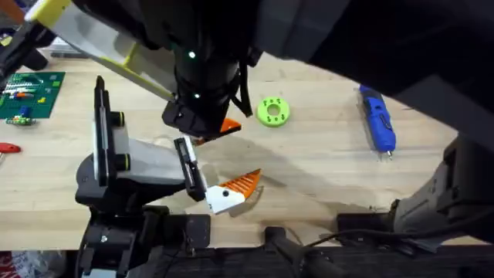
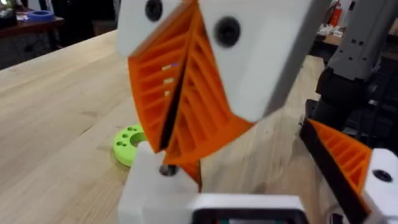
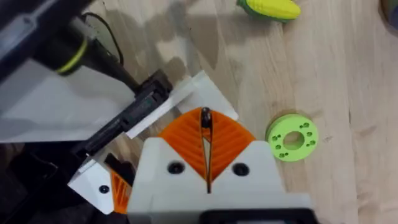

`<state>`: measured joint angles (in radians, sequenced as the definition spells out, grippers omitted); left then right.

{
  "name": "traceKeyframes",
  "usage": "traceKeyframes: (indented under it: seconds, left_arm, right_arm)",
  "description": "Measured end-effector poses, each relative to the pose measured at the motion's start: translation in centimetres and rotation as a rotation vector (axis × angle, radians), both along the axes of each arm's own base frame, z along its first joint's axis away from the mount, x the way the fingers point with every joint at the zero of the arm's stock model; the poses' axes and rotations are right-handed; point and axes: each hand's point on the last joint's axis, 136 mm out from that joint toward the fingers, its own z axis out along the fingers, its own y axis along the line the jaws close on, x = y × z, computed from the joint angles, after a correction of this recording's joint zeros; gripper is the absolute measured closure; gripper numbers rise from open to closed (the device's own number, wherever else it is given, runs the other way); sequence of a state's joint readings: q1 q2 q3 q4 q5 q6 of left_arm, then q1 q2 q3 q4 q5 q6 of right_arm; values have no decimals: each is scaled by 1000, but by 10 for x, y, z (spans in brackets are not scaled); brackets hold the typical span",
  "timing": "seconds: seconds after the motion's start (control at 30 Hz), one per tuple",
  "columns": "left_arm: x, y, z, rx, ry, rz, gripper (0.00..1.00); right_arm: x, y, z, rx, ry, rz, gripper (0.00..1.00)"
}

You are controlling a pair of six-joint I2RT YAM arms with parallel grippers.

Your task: Pick up the gripper from the table and insert it into the empty holder that is missing its gripper. Then pick up a screw, insert it into the mounting hole, and use the screwdriver to tighten it. Finally, clean up the table by picking up the vegetable and placing it into the bucket.

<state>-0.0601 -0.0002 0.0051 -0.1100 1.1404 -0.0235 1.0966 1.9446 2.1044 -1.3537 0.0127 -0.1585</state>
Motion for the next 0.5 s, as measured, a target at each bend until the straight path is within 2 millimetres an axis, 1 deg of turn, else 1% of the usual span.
traceKeyframes:
  seconds: [0.5]
  left_arm:
    - [0,0,0,0,0,0,14]
  right_arm:
    - [-2,-3,-1,-13,10,1,993]
